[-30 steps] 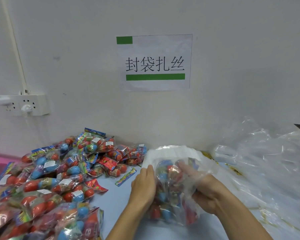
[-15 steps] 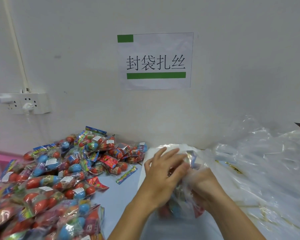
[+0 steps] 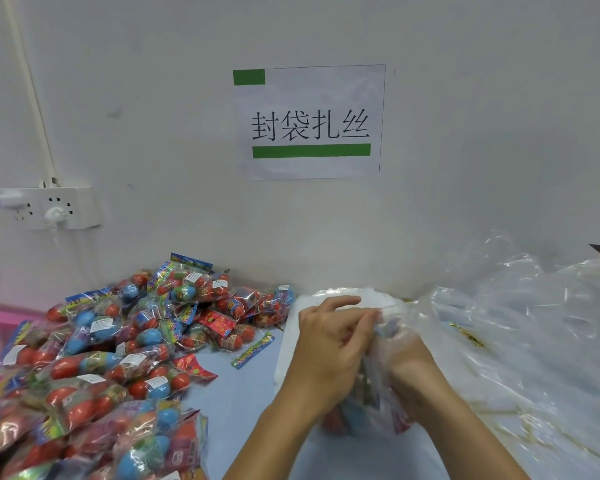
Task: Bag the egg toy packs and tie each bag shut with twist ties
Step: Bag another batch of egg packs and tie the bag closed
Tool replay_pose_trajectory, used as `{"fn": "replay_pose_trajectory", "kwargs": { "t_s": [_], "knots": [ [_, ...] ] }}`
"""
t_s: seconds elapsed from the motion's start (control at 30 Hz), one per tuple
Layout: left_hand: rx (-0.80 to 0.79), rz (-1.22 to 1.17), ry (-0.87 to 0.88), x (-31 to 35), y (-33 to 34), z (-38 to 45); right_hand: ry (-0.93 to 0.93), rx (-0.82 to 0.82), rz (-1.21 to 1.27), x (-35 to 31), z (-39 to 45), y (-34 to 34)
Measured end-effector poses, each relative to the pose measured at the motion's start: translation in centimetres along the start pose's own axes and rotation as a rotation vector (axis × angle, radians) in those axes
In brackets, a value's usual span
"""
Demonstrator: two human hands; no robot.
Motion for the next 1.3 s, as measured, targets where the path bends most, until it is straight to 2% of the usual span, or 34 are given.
{"fn": "replay_pose_trajectory", "kwargs": {
  "t_s": [0.17,0.37,0.5,0.57,0.67,0.8,0.87,0.93,0.97,1.0,1.1,1.13,1.17,1.2,1.3],
  "knots": [
    [-0.028,0.015,-0.063,-0.5,-0.1,0.0,-0.001,-0.133,-0.098,-0.2,0.1,-0.1],
    [-0.165,-0.081,-0.102,-0.7,1.8,-0.4,-0.042,-0.217,-0.200,-0.5,-0.6,0.7],
    [0.078,-0.159,-0.158,-1.8,-1.0,0.0,0.016,-0.292,-0.166,-0.8,-0.8,1.3],
    [0.192,-0.161,-0.194,-2.7,-2.7,0.1,-0.021,-0.232,-0.287,-1.9,-0.7,1.0],
    [0.330,-0.094,-0.225,-3.8,-4.9,-0.4,-0.256,-0.077,-0.440,-4.8,-1.1,0.2],
    [0.446,-0.011,-0.302,-5.3,-7.0,-1.2,-0.586,0.122,-0.267,-7.8,-2.6,-1.2],
    [0.482,0.035,-0.346,-6.1,-7.9,-1.6,-0.666,0.230,-0.201,-8.7,-3.4,-2.7],
    [0.530,0.047,-0.394,-7.0,-8.7,-2.1,-0.605,0.319,-0.258,-8.1,-2.9,-4.3],
    [0.558,0.049,-0.419,-7.4,-9.0,-2.3,-0.488,0.295,-0.307,-6.9,-1.9,-4.8],
    [0.582,0.046,-0.441,-7.7,-9.3,-2.6,-0.323,0.184,-0.357,-5.2,-0.8,-4.8],
    [0.627,0.017,-0.484,-8.4,-9.6,-3.1,0.122,-0.442,-0.399,0.4,-1.0,-0.6],
    [0.631,0.006,-0.493,-8.6,-9.5,-3.2,0.174,-0.567,-0.404,1.4,-1.7,0.8],
    [0.628,0.001,-0.503,-8.8,-9.4,-3.2,0.163,-0.609,-0.415,1.7,-1.9,2.0],
    [0.618,-0.003,-0.509,-9.1,-9.2,-3.2,0.105,-0.567,-0.414,1.4,-1.8,2.7],
    [0.612,-0.036,-0.495,-9.3,-9.0,-3.0,-0.056,-0.244,-0.354,-0.4,-0.1,1.2]
  ]
}}
Point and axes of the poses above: each hand's wrist, its own z-axis towards the middle knuckle, its own y-axis out of the palm, x = y × z, the point moved 9 cm from there along z, towards the middle knuckle, and after that the axes turned 4 degrees about -x, right-handed, at the moved point
